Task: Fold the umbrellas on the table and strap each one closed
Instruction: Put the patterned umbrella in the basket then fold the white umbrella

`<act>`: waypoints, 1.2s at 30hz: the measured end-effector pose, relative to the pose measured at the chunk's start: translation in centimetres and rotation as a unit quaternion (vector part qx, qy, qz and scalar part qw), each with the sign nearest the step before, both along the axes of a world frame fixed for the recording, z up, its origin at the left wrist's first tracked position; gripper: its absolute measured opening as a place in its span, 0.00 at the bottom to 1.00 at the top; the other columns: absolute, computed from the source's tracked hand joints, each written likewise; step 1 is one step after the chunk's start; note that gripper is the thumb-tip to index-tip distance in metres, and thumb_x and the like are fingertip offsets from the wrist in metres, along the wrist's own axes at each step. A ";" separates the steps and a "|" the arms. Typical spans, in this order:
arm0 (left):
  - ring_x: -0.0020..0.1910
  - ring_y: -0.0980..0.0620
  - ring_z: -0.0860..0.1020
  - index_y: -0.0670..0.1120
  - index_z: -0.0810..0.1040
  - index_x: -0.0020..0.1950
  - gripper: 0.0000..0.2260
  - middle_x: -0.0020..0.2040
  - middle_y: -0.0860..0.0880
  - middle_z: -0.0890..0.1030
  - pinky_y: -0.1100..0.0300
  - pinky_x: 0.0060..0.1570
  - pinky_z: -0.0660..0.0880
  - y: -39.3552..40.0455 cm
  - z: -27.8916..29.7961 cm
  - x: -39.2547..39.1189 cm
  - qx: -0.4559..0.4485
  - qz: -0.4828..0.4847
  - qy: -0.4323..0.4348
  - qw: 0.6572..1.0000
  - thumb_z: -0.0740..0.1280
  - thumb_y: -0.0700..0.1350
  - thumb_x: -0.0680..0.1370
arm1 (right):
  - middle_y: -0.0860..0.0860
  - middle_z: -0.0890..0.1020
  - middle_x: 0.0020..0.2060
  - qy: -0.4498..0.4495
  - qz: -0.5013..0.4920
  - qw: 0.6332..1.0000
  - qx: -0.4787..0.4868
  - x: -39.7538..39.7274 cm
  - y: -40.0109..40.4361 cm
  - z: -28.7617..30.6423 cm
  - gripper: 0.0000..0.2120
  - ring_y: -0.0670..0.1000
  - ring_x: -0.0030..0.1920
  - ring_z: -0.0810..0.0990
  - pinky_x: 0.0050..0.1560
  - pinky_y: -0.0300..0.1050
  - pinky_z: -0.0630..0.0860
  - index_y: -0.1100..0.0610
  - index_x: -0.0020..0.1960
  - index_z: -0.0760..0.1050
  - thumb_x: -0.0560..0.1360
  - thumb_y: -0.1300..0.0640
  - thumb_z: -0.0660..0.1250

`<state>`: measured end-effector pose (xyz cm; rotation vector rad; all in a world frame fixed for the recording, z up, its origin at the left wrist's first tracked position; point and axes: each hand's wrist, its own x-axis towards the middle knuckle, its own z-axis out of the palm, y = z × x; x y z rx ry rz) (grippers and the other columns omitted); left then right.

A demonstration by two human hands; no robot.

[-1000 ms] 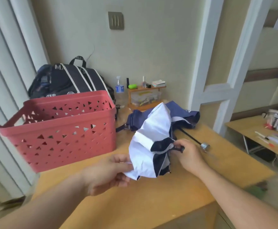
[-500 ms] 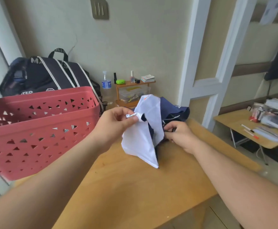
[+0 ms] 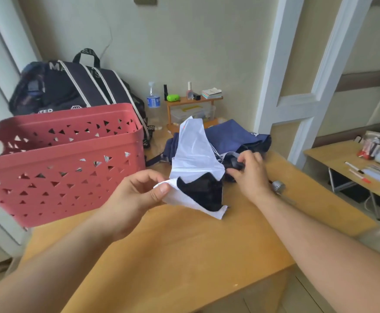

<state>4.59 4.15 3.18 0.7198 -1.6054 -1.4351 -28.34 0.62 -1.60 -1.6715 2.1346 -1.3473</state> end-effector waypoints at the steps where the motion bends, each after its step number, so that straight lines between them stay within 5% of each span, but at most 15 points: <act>1: 0.50 0.36 0.79 0.44 0.82 0.46 0.22 0.49 0.32 0.81 0.38 0.60 0.77 0.4 -0.3 -0.1 0.017 -0.014 0.020 1.000 0.84 0.58 0.66 | 0.51 0.72 0.61 0.019 0.034 0.998 0.045 -0.2 0.3 -0.1 0.21 0.54 0.61 0.76 0.57 0.43 0.69 0.54 0.63 0.74 0.74 0.57 0.78; 4: 0.50 0.45 0.77 0.49 0.84 0.49 0.24 0.49 0.43 0.80 0.47 0.58 0.75 1.4 -1.8 0.4 -0.017 0.010 -0.021 1.000 0.81 0.65 0.66 | 0.47 0.68 0.77 0.046 0.070 0.988 0.129 -0.6 2.9 -0.6 0.32 0.51 0.75 0.69 0.73 0.45 0.66 0.49 0.79 0.66 0.78 0.59 0.73; 6: 0.52 0.50 0.78 0.51 0.84 0.51 0.27 0.49 0.48 0.80 0.50 0.60 0.76 2.2 -3.0 1.4 -0.029 0.037 -0.058 0.997 0.76 0.72 0.67 | 0.49 0.71 0.75 0.007 0.026 0.995 0.098 -0.3 5.1 -0.8 0.31 0.53 0.75 0.69 0.73 0.46 0.66 0.51 0.79 0.67 0.79 0.61 0.71; 8: 0.50 0.53 0.78 0.52 0.84 0.51 0.25 0.47 0.51 0.81 0.54 0.59 0.76 2.8 -4.4 2.5 -0.006 0.064 -0.089 0.994 0.72 0.72 0.71 | 0.50 0.77 0.66 0.005 0.007 0.998 0.059 0.6 7.4 -1.2 0.23 0.53 0.67 0.75 0.67 0.45 0.70 0.51 0.71 0.75 0.78 0.63 0.70; 11: 0.46 0.57 0.79 0.58 0.82 0.52 0.03 0.45 0.59 0.83 0.62 0.52 0.74 3.2 -6.3 3.4 -0.034 0.098 -0.223 0.969 0.71 0.55 0.81 | 0.45 0.82 0.51 0.003 0.042 0.999 0.033 3.1 10.9 -1.5 0.13 0.44 0.52 0.81 0.54 0.34 0.74 0.46 0.52 0.81 0.76 0.65 0.70; 13: 0.51 0.62 0.82 0.60 0.81 0.58 0.07 0.51 0.63 0.85 0.62 0.57 0.76 3.7 -6.8 2.8 -0.061 0.081 -0.282 0.954 0.71 0.50 0.82 | 0.40 0.83 0.46 0.001 0.081 0.995 0.057 5.4 13.0 -1.3 0.13 0.36 0.47 0.80 0.47 0.25 0.70 0.44 0.46 0.81 0.77 0.63 0.70; 18: 0.45 0.56 0.83 0.63 0.76 0.66 0.16 0.50 0.54 0.85 0.61 0.49 0.78 6.4 -6.8 -0.8 -0.054 0.107 -0.190 0.974 0.71 0.47 0.81 | 0.41 0.84 0.43 -0.093 0.161 0.978 0.096 11.9 15.7 -1.5 0.08 0.40 0.44 0.81 0.46 0.35 0.75 0.42 0.53 0.80 0.76 0.53 0.72; 22: 0.41 0.54 0.81 0.65 0.76 0.65 0.16 0.45 0.53 0.85 0.56 0.47 0.78 6.8 -7.3 -0.2 -0.080 0.135 -0.196 0.968 0.71 0.49 0.81 | 0.39 0.85 0.44 -0.109 0.172 0.976 0.080 13.6 17.7 -1.6 0.21 0.41 0.44 0.80 0.48 0.40 0.78 0.39 0.62 0.70 0.73 0.46 0.74; 28: 0.34 0.59 0.77 0.64 0.74 0.65 0.14 0.39 0.53 0.83 0.65 0.38 0.74 7.0 -7.2 -0.2 -0.072 0.126 -0.175 0.974 0.71 0.53 0.82 | 0.45 0.85 0.41 -0.143 0.178 0.969 0.089 15.0 18.5 -1.4 0.28 0.45 0.45 0.83 0.44 0.42 0.79 0.40 0.65 0.67 0.71 0.49 0.78; 32: 0.43 0.53 0.81 0.75 0.70 0.67 0.18 0.45 0.51 0.85 0.57 0.48 0.78 6.7 -7.1 0.5 -0.066 0.072 -0.198 0.975 0.68 0.56 0.83 | 0.48 0.86 0.43 -0.164 0.169 0.969 0.073 14.6 18.4 -2.0 0.22 0.47 0.40 0.83 0.40 0.44 0.80 0.38 0.59 0.73 0.71 0.53 0.77; 36: 0.53 0.58 0.84 0.68 0.64 0.77 0.32 0.57 0.56 0.85 0.58 0.61 0.78 6.9 -7.3 0.6 -0.113 0.007 -0.254 0.961 0.75 0.57 0.77 | 0.48 0.86 0.41 -0.201 0.175 0.962 0.060 14.0 18.5 -2.4 0.19 0.45 0.38 0.80 0.38 0.39 0.76 0.39 0.57 0.75 0.72 0.54 0.76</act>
